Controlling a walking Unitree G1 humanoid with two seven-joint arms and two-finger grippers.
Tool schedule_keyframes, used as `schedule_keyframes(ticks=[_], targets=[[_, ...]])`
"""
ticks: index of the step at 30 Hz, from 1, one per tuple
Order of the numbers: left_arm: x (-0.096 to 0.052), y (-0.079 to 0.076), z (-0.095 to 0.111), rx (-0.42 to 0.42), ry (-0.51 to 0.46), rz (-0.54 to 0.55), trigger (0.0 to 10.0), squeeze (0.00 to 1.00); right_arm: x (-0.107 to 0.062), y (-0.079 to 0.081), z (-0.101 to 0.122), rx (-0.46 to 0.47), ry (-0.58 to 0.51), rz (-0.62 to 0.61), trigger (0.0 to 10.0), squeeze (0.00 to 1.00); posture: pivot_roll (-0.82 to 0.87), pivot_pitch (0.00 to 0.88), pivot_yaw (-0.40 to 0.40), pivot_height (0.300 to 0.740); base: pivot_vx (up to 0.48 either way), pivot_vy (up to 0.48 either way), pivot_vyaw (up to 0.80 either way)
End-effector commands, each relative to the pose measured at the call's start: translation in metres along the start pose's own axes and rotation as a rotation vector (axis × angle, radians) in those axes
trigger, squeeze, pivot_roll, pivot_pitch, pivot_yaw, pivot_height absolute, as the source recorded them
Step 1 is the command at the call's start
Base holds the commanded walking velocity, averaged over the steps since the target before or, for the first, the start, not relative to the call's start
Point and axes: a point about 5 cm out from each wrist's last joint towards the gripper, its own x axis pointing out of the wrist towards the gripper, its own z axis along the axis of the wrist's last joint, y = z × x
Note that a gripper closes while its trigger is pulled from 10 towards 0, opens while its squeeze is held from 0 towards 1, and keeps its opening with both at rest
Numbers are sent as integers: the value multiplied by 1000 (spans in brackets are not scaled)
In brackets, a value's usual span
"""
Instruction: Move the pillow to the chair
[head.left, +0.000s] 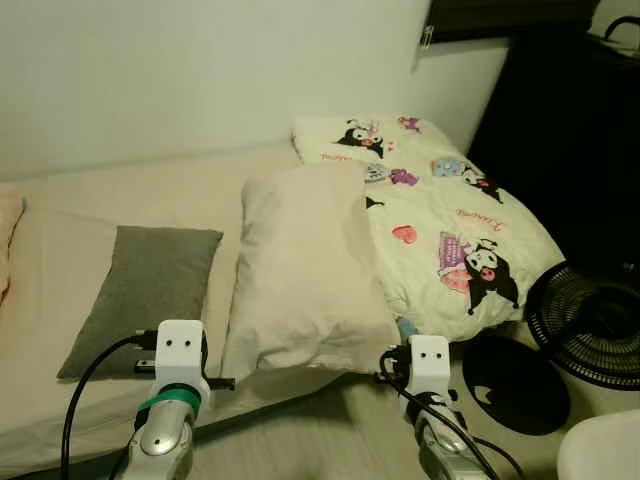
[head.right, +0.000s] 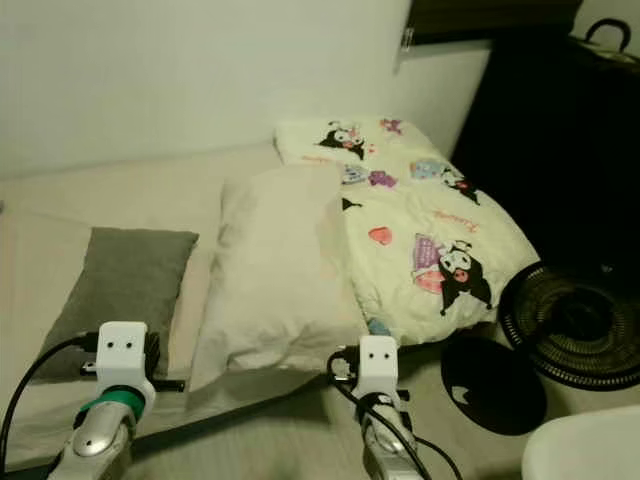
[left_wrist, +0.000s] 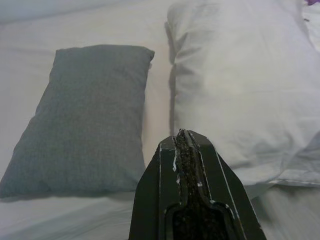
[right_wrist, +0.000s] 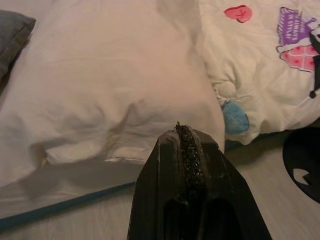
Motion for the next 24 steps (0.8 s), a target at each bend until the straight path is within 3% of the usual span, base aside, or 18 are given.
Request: schedule_keyframes(ticks=[1,24], targets=[[-2,1,-7,3,35,-3,10000,0,-3,-2,-7,7,23,-10,10000,0,44,33,75,740,0,0,0],[-1,-1,-8,-7,49,-9,10000,0,-3,1,-10,27,34,-9,10000,0,48,32,77,740,0,13,0]])
